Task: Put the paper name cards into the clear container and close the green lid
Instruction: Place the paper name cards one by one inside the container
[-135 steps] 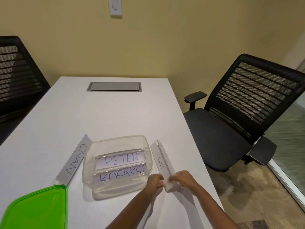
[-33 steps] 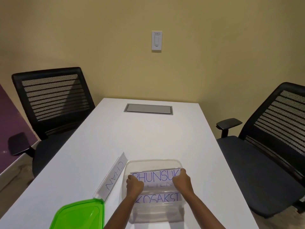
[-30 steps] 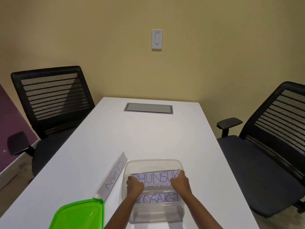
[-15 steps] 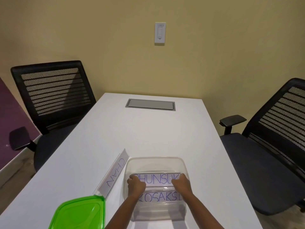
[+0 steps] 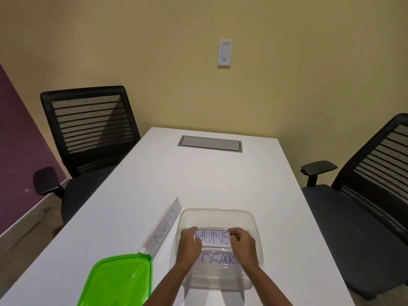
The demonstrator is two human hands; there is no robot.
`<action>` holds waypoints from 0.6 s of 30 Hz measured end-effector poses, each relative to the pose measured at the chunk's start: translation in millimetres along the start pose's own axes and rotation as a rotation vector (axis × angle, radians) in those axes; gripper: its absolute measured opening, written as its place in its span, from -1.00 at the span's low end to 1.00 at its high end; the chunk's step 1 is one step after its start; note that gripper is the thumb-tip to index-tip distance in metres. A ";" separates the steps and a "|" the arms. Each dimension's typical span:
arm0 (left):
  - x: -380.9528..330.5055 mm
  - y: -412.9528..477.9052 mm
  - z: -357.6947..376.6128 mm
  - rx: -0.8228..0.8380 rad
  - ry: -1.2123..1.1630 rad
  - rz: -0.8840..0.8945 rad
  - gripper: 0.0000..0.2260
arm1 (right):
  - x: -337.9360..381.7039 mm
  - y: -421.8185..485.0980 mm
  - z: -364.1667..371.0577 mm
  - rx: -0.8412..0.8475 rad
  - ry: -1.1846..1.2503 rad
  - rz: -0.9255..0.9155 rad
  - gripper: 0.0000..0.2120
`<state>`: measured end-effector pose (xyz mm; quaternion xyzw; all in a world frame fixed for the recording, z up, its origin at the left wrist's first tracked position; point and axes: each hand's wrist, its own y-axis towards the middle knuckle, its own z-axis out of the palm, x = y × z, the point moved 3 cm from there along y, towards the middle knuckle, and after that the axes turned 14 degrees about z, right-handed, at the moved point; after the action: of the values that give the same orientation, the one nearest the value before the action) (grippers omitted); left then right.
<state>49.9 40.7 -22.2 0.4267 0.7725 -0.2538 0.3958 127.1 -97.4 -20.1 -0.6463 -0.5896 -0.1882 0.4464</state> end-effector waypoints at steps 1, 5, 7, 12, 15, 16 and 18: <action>-2.2 -4.6 -4.7 -0.035 -0.011 0.047 -0.65 | 4.4 -6.6 2.2 0.006 0.007 -0.032 -0.73; -2.0 -20.2 -28.5 -0.183 -0.064 0.126 -0.69 | 22.7 -33.1 18.7 0.050 0.026 -0.154 -0.74; 1.4 -26.1 -40.2 -0.238 -0.067 0.123 -0.69 | 30.9 -44.2 28.8 0.083 0.016 -0.212 -0.75; 20.0 -36.9 -68.9 -0.377 -0.052 0.033 -0.68 | 51.8 -69.4 61.2 0.177 -0.145 -0.356 -0.70; 37.4 -39.3 -82.0 -0.367 -0.033 -0.083 -0.67 | 62.6 -82.3 85.7 0.258 -0.271 -0.423 -0.67; 43.9 -39.4 -85.3 -0.341 -0.031 -0.129 -0.66 | 65.2 -86.1 93.6 0.284 -0.310 -0.437 -0.66; 56.0 -38.5 -91.2 -0.279 -0.024 -0.202 -0.64 | 69.7 -91.9 108.7 0.326 -0.387 -0.463 -0.65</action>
<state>-37.4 113.4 -15.6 0.2847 0.8345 -0.1878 0.4327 27.2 22.2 8.5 -0.4391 -0.8169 -0.0616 0.3690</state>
